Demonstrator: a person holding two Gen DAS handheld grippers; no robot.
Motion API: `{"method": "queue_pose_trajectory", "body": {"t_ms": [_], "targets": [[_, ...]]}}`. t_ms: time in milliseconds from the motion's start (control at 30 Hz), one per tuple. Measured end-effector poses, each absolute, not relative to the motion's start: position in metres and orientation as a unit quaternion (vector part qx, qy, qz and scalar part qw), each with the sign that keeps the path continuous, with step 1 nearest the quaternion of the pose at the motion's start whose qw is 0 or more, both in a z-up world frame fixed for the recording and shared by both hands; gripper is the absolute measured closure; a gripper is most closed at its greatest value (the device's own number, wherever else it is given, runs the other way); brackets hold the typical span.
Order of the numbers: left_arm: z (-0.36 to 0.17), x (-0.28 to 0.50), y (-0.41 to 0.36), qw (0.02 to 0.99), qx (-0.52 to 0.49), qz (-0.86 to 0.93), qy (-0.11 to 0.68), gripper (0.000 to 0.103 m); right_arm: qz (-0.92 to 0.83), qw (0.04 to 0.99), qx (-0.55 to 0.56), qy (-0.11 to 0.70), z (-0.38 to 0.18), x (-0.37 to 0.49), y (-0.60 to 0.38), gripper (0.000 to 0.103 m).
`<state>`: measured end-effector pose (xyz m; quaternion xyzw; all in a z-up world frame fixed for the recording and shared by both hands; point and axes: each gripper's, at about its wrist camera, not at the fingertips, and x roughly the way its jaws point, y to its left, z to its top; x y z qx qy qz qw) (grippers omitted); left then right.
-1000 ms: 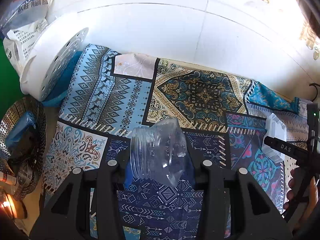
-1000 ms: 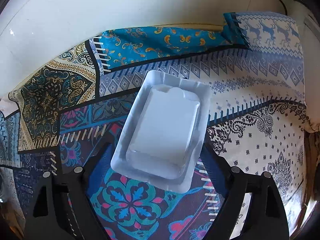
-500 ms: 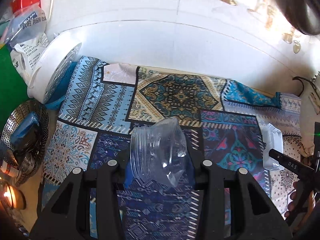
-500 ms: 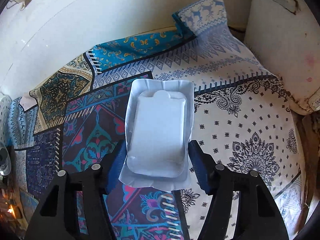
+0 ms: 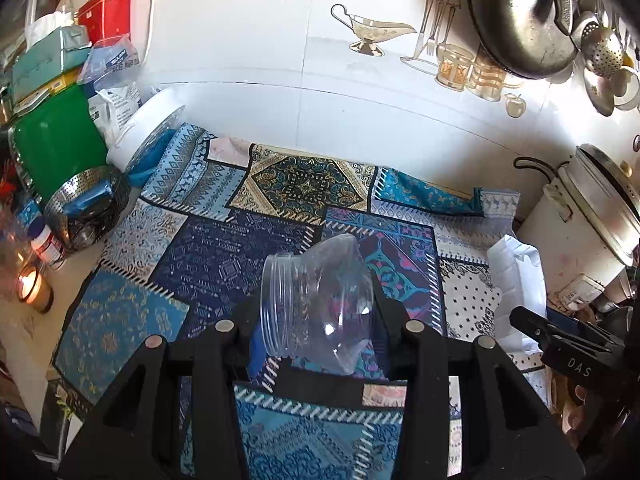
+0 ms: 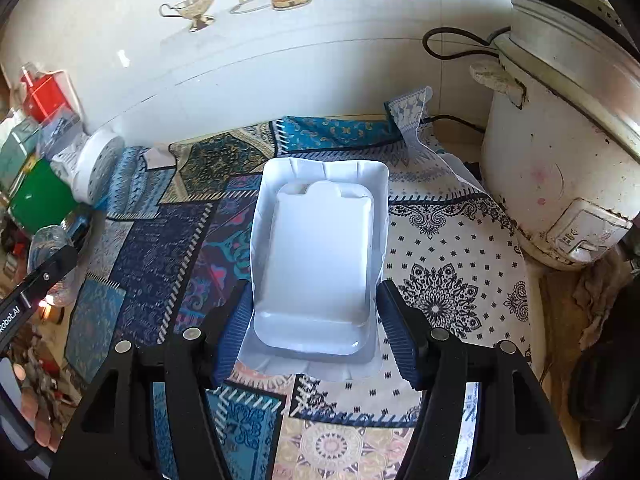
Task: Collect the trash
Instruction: 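Carry the clear cup and white tray down toward the floor bin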
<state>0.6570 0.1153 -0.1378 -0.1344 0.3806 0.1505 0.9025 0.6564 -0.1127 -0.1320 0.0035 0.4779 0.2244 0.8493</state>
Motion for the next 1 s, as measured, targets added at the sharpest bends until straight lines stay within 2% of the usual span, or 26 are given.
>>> {"method": "queue_pose_trajectory", "body": {"t_ms": [500, 800, 1000], "targets": [[-0.144, 0.526, 0.091, 0.907, -0.112, 0.088, 0.397, 0.061, 0.227, 0.853, 0.007, 0.469, -0.133, 0.511, -0.118, 0.043], [-0.168, 0.408, 0.106, 0.904, -0.081, 0.044, 0.418, 0.061, 0.189, 0.853, 0.03, 0.486, -0.162, 0.401, -0.094, 0.043], [-0.194, 0.361, 0.108, 0.885, -0.081, 0.035, 0.457, 0.061, 0.176, 0.836, 0.038, 0.519, -0.189, 0.344, -0.086, 0.043]]}}
